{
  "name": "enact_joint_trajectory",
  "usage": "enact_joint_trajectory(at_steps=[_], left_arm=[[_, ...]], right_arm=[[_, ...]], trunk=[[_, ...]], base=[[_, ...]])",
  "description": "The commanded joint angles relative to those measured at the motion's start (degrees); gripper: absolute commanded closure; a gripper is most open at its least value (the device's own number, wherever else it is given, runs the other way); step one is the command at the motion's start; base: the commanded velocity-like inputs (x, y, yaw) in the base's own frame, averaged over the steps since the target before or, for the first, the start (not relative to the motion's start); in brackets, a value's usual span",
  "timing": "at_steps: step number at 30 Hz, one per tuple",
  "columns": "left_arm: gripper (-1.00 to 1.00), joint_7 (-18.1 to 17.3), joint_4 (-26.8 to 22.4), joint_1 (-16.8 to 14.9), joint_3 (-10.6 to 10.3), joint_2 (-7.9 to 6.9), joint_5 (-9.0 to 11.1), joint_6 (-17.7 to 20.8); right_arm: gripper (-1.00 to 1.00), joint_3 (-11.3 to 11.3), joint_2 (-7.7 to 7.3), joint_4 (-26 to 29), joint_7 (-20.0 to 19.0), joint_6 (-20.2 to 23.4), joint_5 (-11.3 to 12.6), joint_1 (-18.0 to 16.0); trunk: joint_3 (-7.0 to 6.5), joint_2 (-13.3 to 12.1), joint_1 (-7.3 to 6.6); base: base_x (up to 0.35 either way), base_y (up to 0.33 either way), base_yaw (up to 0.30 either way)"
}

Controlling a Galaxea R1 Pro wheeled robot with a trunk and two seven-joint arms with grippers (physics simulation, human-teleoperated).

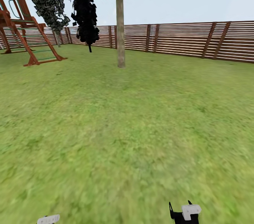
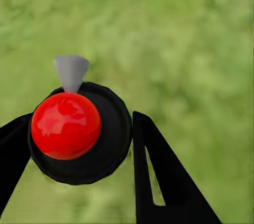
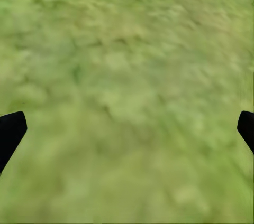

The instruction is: In the garden, pick up the pesticide atomizer on the floor and spray pesticide onto both trees until each tree trunk is fully covered.

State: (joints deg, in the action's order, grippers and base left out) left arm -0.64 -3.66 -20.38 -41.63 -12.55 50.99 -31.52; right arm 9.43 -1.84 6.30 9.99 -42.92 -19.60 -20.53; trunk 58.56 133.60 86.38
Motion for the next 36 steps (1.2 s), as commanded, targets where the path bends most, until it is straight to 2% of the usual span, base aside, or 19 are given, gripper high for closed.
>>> enact_joint_trajectory(at_steps=[1,36], left_arm=[[1.00,-0.1,0.0,0.0,-0.5,-0.02,0.6,-0.1],[1.00,-0.1,0.0,0.0,-0.5,-0.02,0.6,-0.1]], right_arm=[[-1.00,0.3,0.00,-0.1,0.3,-0.1,-0.6,0.0],[-1.00,0.3,0.00,-0.1,0.3,-0.1,-0.7,0.0]], trunk=[[0.05,0.0,0.02],[0.05,0.0,0.02]], base=[[0.338,0.000,0.000],[0.338,0.000,0.000]])
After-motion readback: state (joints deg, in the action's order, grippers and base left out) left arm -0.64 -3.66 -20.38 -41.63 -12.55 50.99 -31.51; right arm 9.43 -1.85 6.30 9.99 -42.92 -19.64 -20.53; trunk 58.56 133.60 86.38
